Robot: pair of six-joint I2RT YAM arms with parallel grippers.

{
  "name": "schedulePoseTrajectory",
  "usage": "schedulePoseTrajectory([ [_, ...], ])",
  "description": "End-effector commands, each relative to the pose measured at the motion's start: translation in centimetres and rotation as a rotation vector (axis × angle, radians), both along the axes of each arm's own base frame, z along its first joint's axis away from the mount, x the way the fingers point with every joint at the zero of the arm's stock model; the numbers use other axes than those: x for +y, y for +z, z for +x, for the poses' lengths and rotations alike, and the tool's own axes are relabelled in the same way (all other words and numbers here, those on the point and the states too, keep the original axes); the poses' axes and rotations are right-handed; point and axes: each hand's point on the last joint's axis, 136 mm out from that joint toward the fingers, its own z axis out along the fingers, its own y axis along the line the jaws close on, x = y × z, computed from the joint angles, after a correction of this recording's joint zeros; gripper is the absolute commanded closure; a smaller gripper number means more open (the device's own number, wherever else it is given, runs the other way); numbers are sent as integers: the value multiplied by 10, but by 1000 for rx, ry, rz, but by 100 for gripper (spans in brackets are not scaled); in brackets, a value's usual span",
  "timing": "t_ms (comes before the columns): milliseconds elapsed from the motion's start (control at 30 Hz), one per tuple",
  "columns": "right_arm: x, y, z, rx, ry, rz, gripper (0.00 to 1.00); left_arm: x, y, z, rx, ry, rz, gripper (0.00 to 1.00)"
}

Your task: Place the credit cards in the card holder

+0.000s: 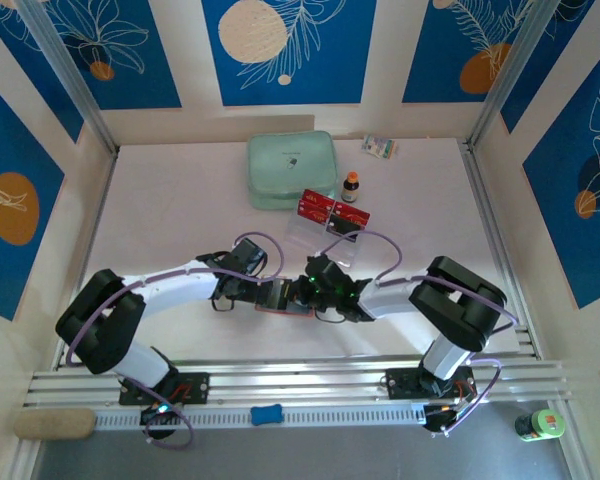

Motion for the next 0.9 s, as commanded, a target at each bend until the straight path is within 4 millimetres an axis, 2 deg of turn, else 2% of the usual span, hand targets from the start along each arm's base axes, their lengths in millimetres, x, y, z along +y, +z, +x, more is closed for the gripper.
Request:
schedulePoseTrajectory([
  [0,-3,-26,-20,105,91,-92,98,-2,6,-4,9,1,-9,0],
  [133,2,-13,-19,104,172,-122,68,-5,22,2,-20,21,-39,0],
  [167,2,-8,-18,99,184,-127,64,-4,27,4,-30,32,-41,0],
  [233,-1,-1,-15,89,197,-138,59,0,36,7,-50,59,-43,0],
  [300,-3,7,-13,83,208,-143,58,5,42,10,-63,87,-46,0],
  [467,-7,21,-9,67,224,-168,59,27,44,12,-62,155,-27,0],
  [533,-7,23,-7,66,229,-185,64,36,41,11,-51,176,-9,0],
  [667,-4,23,-3,76,243,-221,83,47,27,7,-13,209,12,0],
  [867,8,20,-1,82,275,-242,92,53,9,1,34,218,42,0],
])
